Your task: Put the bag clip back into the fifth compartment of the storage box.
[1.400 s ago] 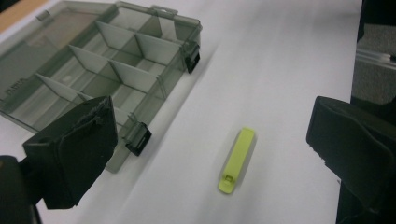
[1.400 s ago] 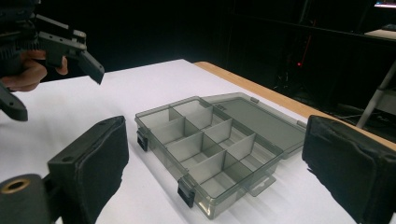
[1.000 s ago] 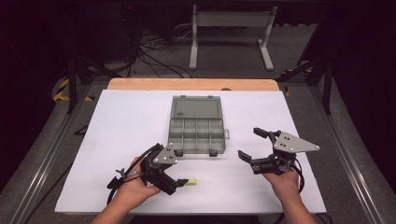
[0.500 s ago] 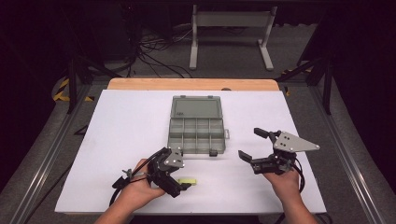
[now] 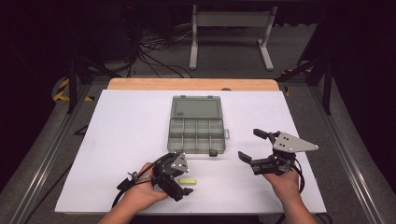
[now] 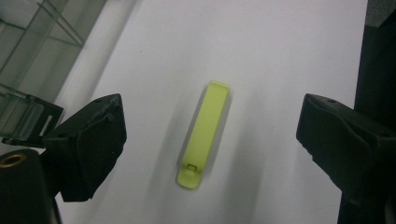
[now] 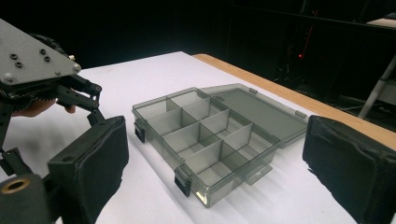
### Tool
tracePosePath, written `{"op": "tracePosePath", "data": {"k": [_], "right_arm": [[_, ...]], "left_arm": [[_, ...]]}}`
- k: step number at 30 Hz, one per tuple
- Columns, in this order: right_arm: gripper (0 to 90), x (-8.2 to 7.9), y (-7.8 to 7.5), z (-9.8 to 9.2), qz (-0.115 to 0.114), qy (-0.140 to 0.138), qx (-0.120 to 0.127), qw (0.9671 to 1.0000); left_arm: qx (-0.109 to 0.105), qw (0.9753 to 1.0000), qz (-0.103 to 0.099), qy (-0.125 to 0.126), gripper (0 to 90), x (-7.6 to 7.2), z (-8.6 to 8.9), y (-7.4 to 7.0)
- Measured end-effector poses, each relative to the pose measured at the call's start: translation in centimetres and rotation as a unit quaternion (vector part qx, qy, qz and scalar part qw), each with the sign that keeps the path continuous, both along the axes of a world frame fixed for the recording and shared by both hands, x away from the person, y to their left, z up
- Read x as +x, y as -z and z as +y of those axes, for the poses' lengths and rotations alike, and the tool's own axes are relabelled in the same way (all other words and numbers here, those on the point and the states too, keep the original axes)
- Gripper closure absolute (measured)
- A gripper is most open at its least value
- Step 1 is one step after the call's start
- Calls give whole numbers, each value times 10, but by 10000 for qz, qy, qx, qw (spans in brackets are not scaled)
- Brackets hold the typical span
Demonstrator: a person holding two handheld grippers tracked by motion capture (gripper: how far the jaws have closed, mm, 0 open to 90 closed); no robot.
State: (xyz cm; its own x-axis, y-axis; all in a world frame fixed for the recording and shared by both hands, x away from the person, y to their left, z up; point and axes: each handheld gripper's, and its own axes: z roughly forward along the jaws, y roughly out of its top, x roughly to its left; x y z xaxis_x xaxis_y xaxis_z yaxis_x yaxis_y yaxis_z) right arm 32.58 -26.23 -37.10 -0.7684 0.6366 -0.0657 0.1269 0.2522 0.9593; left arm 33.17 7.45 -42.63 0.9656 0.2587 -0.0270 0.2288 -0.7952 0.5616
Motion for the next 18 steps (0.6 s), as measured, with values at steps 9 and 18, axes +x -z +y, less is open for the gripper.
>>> {"op": "tracePosePath", "data": {"k": [9, 18], "right_arm": [[78, 0, 1, 0, 47, 3, -8, 10000], [78, 0, 1, 0, 43, 12, -3, 10000]], "left_arm": [[47, 10000, 37, 78, 158, -1, -1, 6], [-11, 9999, 57, 122, 333, 4, -2, 8]]}}
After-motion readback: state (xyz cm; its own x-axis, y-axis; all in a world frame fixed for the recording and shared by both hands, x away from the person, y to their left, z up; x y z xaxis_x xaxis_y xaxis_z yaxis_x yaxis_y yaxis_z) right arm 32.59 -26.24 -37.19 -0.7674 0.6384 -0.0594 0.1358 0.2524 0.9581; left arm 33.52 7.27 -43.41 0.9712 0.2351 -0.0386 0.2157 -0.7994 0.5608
